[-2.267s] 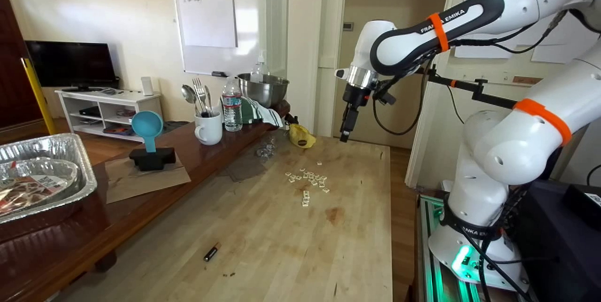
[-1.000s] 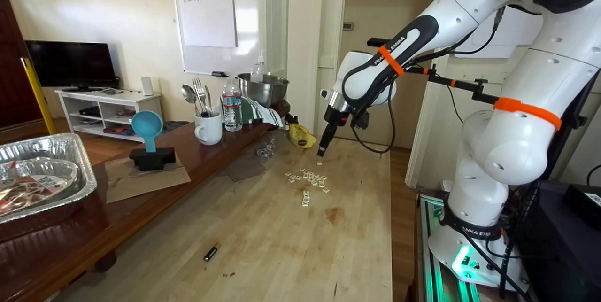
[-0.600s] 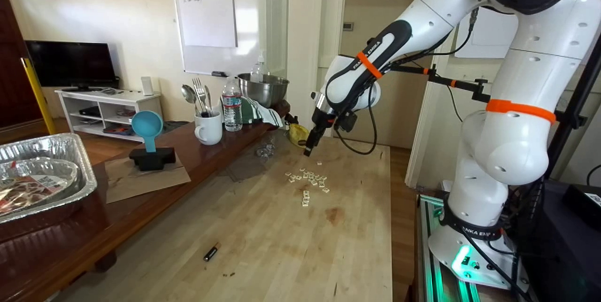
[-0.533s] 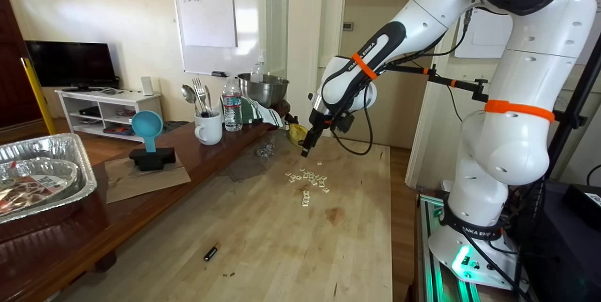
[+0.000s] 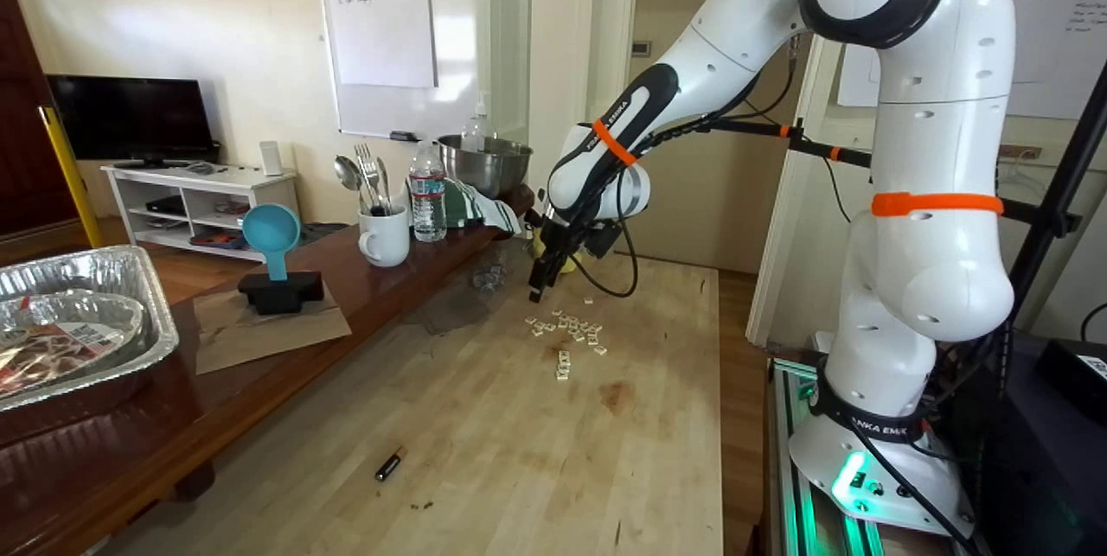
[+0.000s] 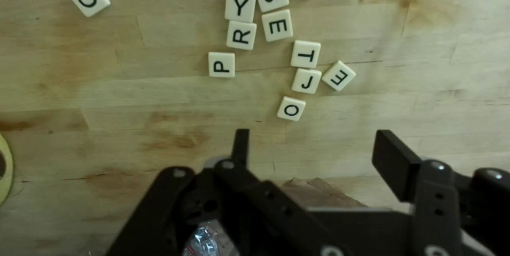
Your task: Move some of the letter tiles backwards
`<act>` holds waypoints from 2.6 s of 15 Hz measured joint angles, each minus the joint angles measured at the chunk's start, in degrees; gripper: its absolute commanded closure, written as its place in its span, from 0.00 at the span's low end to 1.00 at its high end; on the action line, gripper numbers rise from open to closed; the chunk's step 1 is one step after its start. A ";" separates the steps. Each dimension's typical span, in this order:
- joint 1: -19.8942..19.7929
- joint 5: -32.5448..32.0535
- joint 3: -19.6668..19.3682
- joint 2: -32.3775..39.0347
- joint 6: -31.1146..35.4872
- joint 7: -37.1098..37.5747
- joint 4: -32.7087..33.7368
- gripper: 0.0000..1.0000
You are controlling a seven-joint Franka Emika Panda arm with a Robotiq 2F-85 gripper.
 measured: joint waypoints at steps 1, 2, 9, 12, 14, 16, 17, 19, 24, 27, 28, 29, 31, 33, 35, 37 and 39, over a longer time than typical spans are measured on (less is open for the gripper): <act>-0.17 0.72 0.31 1.16 0.00 -0.46 0.80 0.58; -0.32 1.41 0.61 2.20 0.00 -0.96 1.55 0.65; -2.90 5.57 3.40 6.77 0.42 -7.52 3.82 1.00; -4.79 8.18 5.22 7.82 2.00 -11.35 4.22 1.00; -6.09 9.98 6.62 8.31 3.30 -13.68 4.52 1.00; -7.26 11.29 7.92 8.74 4.04 -15.47 4.87 1.00; -7.79 11.85 8.55 8.98 4.23 -16.25 5.01 1.00; -8.67 12.51 9.61 9.48 4.62 -17.38 5.15 1.00; -9.75 12.73 11.12 11.25 4.93 -18.25 6.25 1.00; -9.70 12.63 11.08 11.83 4.93 -18.20 7.10 1.00; -9.60 12.61 11.05 11.96 4.93 -18.04 7.30 1.00; -9.45 12.61 11.04 12.05 4.93 -17.51 7.44 1.00; -8.70 12.53 10.92 12.11 4.93 -15.48 7.52 1.00; -7.08 12.27 10.37 12.13 4.93 -11.93 7.52 1.00; -5.44 12.26 10.01 12.13 4.93 -8.14 7.51 1.00; -3.93 12.28 9.74 12.14 4.92 -3.57 7.50 1.00; -2.53 12.31 9.44 12.15 4.92 1.00 7.50 1.00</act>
